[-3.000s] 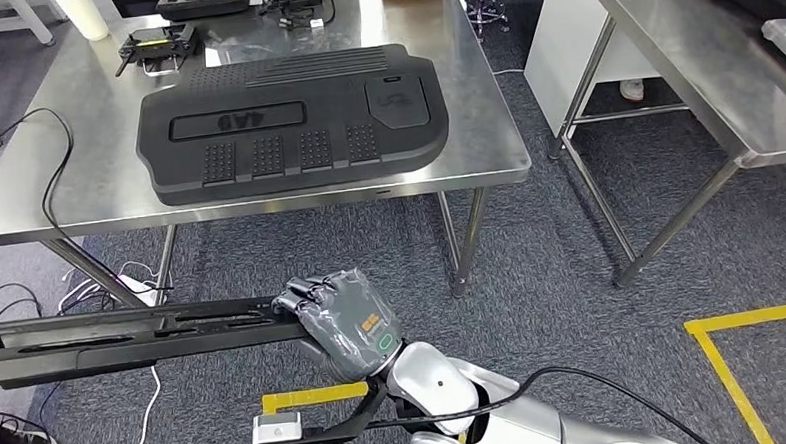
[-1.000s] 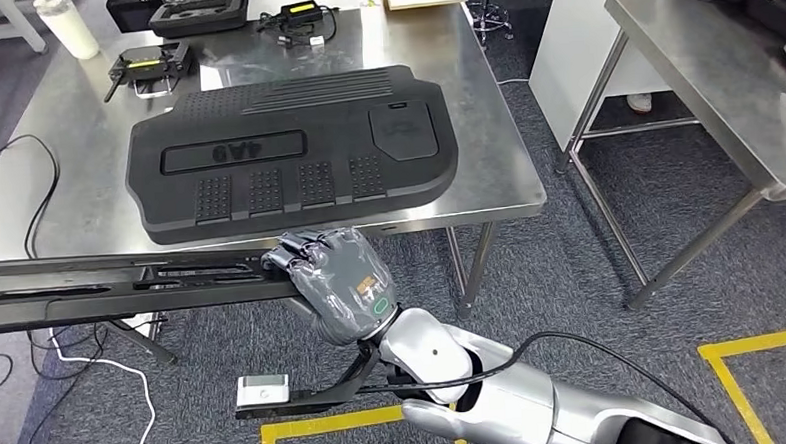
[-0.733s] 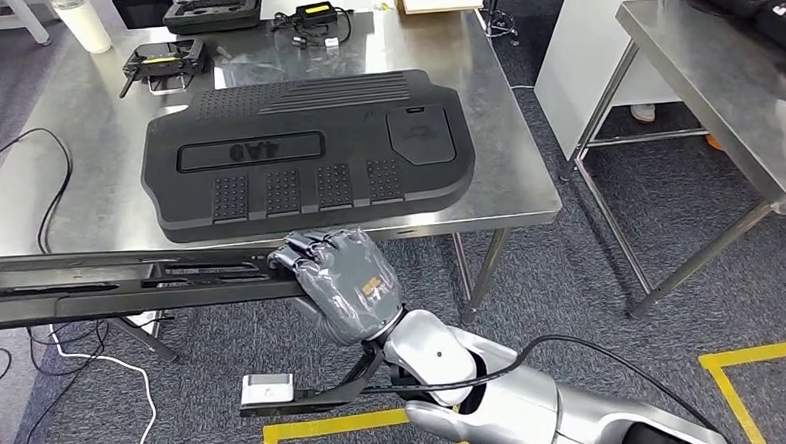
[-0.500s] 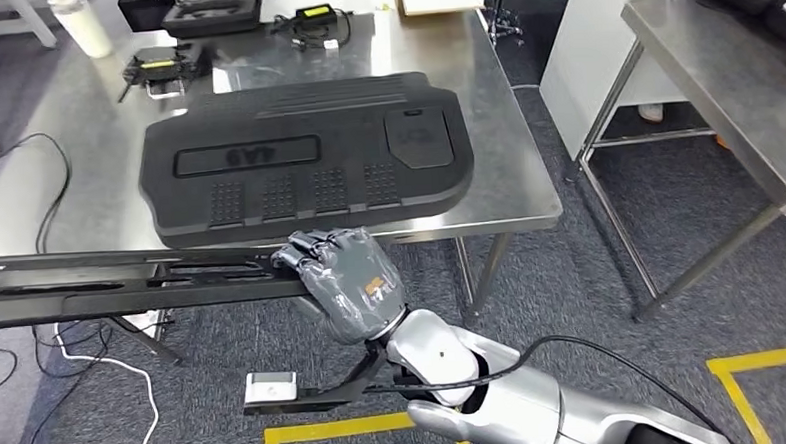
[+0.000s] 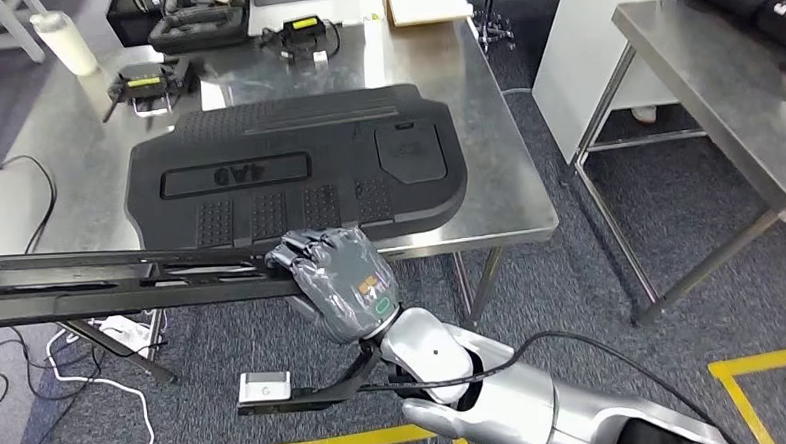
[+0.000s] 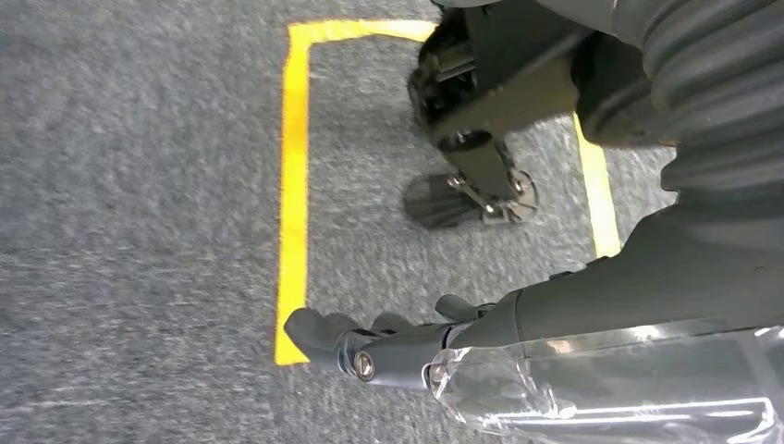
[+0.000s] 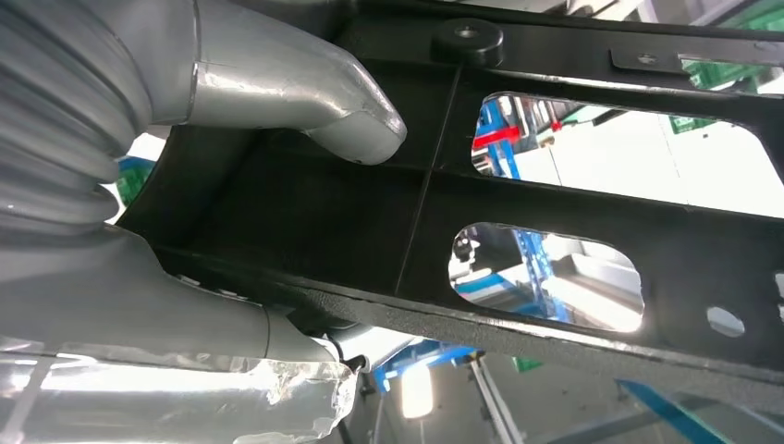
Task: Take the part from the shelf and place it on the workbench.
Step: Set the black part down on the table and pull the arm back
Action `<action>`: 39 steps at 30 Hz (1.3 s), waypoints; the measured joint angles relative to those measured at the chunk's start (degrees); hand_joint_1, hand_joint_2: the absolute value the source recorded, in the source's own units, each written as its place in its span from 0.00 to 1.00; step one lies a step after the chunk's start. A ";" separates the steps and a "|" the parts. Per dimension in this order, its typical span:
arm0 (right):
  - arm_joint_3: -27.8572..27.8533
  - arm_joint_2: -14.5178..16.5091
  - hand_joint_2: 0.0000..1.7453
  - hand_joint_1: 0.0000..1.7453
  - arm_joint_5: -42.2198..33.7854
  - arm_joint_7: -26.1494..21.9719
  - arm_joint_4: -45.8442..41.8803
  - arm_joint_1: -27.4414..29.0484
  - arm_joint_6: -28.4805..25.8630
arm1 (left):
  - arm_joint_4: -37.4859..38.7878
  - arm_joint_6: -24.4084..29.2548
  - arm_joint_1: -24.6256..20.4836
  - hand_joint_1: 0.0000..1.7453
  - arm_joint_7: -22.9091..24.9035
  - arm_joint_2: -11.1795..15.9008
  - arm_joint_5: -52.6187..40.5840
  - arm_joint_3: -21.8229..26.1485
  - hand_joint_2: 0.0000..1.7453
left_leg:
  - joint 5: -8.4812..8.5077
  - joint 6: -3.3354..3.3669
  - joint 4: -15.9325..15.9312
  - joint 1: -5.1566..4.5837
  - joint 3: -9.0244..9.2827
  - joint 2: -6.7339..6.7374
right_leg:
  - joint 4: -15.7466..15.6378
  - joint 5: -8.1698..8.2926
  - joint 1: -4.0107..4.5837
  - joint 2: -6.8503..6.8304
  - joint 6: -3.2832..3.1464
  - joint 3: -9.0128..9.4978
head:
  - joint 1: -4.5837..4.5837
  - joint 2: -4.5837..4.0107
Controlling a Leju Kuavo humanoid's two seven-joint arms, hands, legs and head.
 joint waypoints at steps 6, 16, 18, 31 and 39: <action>0.00 -0.01 1.00 1.00 0.02 -0.01 0.02 -0.21 -0.03 | 0.00 -0.03 -0.15 0.00 0.02 0.00 0.01 0.02 1.00 | -0.73 2.03 -1.08 0.36 1.32 0.16 | 9.24 -4.81 -0.15 -0.10 1.36 -4.16 | 0.56 0.00; 0.00 -0.10 1.00 1.00 -0.07 -0.03 0.31 -0.25 -0.01 | 0.00 -0.10 -0.14 0.00 0.01 0.02 0.04 0.02 1.00 | -3.24 0.86 -0.82 -0.05 3.59 -0.03 | 1.45 3.11 0.37 -0.09 0.08 -4.63 | 1.10 0.00; 0.00 -0.08 1.00 1.00 -0.13 0.00 0.32 -0.30 0.00 | 0.00 -0.07 -0.15 0.00 0.01 0.03 0.03 0.01 1.00 | -3.78 0.18 -0.49 -0.04 3.77 0.04 | 0.90 2.99 0.12 -0.08 -0.38 -4.19 | 1.05 0.00; 0.00 0.04 1.00 1.00 -0.27 0.01 0.42 -0.60 0.17 | -0.01 -0.11 0.05 0.00 0.02 0.11 -0.10 0.00 1.00 | 0.10 0.12 0.31 -0.01 -0.58 0.01 | 0.41 -0.29 0.00 -0.01 0.15 -0.34 | 0.01 0.00; -0.01 -0.02 1.00 1.00 -0.35 0.09 0.50 -0.63 0.26 | -0.02 -0.09 -0.15 0.00 0.02 0.13 -0.09 0.02 1.00 | -1.09 2.17 -0.81 0.27 1.54 0.05 | 17.00 -6.33 -0.20 -0.11 1.51 -9.49 | 0.83 0.00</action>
